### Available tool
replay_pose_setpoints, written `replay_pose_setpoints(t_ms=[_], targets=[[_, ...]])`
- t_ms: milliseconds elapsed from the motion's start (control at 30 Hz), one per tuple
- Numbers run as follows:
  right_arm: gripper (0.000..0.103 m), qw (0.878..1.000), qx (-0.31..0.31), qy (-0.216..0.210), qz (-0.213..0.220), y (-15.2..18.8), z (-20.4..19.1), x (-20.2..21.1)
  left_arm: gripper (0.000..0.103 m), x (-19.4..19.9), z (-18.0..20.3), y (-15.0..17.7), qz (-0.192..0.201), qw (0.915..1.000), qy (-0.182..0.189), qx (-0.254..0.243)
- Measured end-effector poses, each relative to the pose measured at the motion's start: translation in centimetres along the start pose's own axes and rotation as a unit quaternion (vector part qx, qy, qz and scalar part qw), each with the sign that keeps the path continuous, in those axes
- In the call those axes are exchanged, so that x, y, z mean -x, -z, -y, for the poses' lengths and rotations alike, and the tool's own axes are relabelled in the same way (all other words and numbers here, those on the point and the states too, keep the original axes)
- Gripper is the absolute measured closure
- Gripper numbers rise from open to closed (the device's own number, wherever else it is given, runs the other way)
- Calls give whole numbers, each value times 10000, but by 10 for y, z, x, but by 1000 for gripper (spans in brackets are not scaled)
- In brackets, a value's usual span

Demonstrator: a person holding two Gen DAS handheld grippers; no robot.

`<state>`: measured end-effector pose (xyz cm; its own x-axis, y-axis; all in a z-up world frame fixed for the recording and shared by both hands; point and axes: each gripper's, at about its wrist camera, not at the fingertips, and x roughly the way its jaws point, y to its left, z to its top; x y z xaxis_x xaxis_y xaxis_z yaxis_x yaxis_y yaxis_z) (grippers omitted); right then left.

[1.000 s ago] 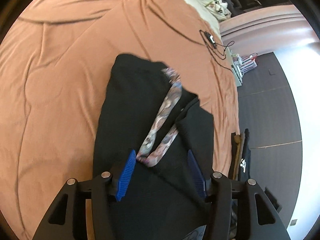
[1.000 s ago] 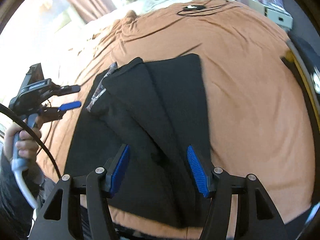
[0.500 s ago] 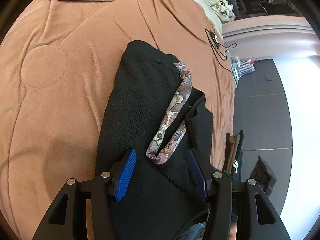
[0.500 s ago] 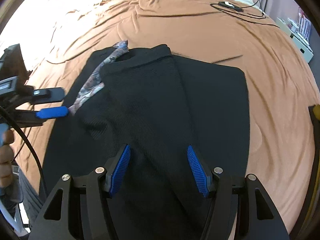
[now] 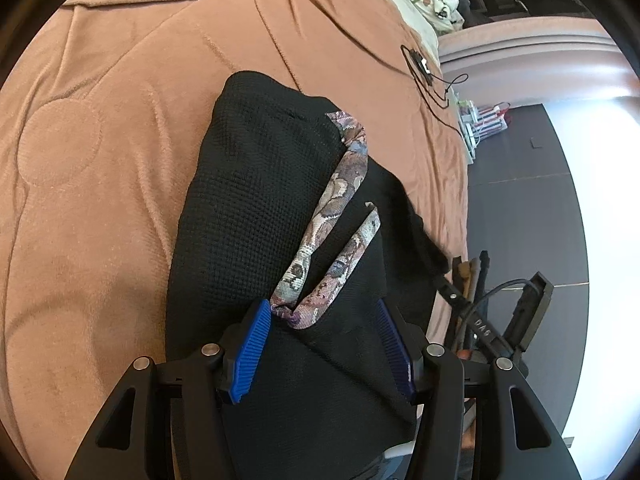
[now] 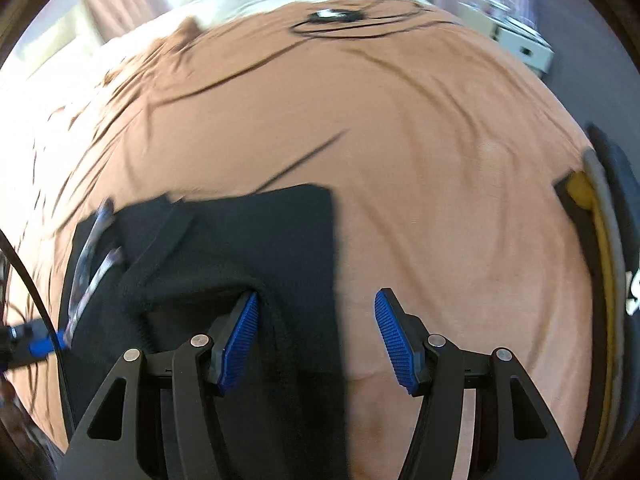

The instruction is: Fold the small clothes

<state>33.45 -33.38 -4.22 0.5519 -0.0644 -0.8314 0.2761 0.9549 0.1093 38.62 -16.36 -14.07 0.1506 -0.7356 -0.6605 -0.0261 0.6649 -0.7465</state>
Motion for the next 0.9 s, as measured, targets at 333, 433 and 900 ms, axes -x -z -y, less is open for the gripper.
replay_pose_setpoints(t_ms=[333,433,900], targets=[[45,9994,-255,-231,105,11,21,18,42,-15,3,5,-159,9997,-163,-15],[45,9986,-330,-397,108,21,30,28,42,-21,6,2,-113,9997,-215,-27],[45,9840,-967,-1467,-287,106,84,65,70,-31,17,-3,-96,9999,19,44]])
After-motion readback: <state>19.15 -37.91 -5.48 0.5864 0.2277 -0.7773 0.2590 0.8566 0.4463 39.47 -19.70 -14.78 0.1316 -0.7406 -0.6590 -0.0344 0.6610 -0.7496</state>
